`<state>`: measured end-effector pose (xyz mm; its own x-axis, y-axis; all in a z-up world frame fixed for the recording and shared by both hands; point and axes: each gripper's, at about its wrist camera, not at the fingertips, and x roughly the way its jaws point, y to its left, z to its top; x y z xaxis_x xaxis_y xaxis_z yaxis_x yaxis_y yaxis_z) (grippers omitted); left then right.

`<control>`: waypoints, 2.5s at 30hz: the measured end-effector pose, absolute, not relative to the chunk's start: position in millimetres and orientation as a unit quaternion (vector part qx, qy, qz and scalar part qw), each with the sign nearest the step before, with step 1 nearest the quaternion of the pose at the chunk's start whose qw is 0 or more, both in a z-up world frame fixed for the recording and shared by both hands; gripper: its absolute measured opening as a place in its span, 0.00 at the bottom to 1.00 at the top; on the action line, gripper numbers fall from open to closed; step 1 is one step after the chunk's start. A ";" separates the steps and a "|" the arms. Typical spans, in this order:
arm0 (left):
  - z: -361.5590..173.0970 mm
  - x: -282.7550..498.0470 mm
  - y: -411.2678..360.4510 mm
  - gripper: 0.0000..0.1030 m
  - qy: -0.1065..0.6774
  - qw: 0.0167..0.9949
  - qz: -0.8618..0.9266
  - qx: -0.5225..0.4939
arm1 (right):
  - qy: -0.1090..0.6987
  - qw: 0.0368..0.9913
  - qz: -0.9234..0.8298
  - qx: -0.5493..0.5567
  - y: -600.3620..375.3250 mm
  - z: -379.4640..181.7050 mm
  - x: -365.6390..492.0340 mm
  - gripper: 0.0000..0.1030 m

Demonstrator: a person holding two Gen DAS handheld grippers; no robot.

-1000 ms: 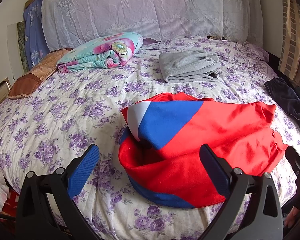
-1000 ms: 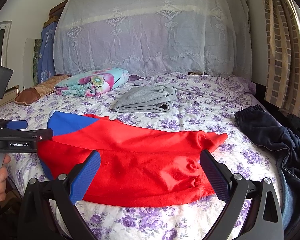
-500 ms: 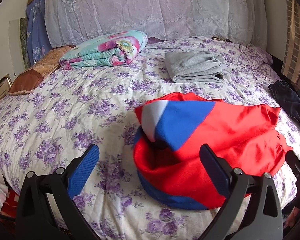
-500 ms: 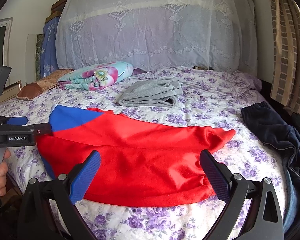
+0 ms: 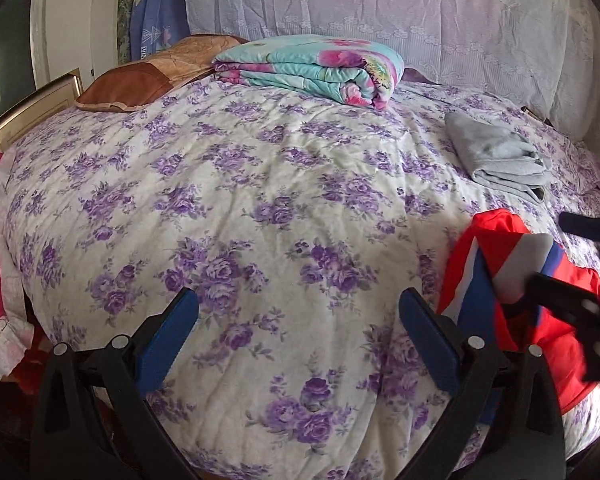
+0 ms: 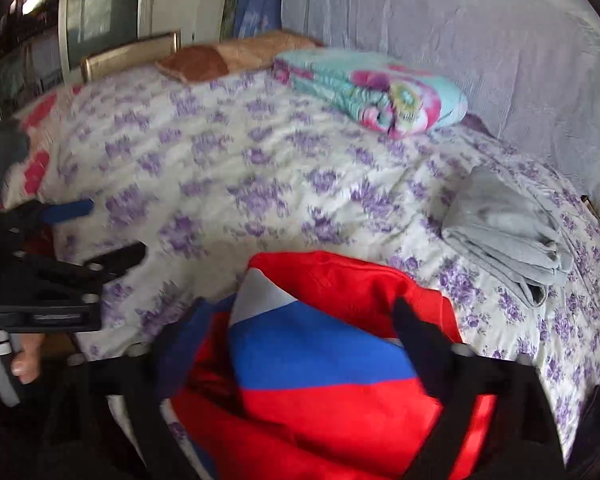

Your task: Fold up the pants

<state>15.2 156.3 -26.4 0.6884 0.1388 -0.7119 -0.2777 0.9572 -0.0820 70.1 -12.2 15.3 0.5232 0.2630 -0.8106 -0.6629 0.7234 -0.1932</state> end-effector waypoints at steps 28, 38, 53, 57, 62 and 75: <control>-64.9 140.1 -9.2 0.95 0.528 0.833 -0.166 0.008 | 0.456 0.876 0.155 -0.018 -284.1 38.1 80.1 0.86; -50.5 109.0 -6.5 0.21 0.490 0.839 -0.230 -0.061 | 0.481 0.848 0.149 -0.166 -233.5 -0.4 80.6 0.06; 77.5 6.7 191.9 0.30 0.255 0.948 0.079 -0.173 | 0.205 0.876 0.383 -0.211 35.5 166.6 162.3 0.54; 38.9 -9.6 256.3 0.81 0.310 0.907 0.213 -0.190 | 0.230 0.891 0.314 -0.235 88.0 134.3 196.0 0.92; 4.5 -15.5 300.0 0.81 0.356 0.880 0.235 -0.210 | 0.252 0.906 0.245 -0.236 -0.3 107.5 196.5 0.92; -7.5 139.1 318.5 0.89 0.414 0.875 0.183 -0.169 | 0.424 0.898 0.010 0.122 -383.9 -16.5 132.2 0.93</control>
